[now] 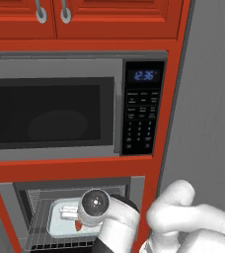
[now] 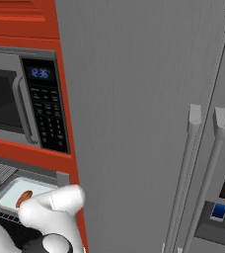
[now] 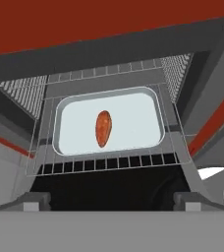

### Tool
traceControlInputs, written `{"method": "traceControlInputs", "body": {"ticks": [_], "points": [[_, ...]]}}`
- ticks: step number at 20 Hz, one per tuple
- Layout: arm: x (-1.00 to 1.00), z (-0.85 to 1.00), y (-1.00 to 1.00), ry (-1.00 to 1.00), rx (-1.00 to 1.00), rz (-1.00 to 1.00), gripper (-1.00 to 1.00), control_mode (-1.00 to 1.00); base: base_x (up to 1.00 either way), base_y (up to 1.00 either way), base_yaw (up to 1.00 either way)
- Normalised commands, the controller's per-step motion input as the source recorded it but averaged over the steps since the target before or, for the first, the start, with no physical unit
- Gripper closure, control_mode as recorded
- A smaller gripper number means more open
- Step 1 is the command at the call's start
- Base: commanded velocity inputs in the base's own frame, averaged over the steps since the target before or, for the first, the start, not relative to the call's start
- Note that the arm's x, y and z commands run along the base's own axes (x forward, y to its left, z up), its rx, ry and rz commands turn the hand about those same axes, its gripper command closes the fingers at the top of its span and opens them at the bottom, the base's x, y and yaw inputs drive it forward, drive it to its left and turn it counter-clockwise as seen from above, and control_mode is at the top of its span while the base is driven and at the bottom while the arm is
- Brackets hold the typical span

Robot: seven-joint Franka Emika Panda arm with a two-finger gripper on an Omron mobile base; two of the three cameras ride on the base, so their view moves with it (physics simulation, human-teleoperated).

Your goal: Place the sweet potato on the bottom rack of the oven.

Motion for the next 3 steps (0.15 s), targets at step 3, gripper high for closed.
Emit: {"method": "traceControlInputs", "body": {"ticks": [3], "points": [[-0.04, 0.67, 0.00, 0.00, 0.04, 0.06, -1.00, -1.00, 0.00, 0.00, 0.00]]}}
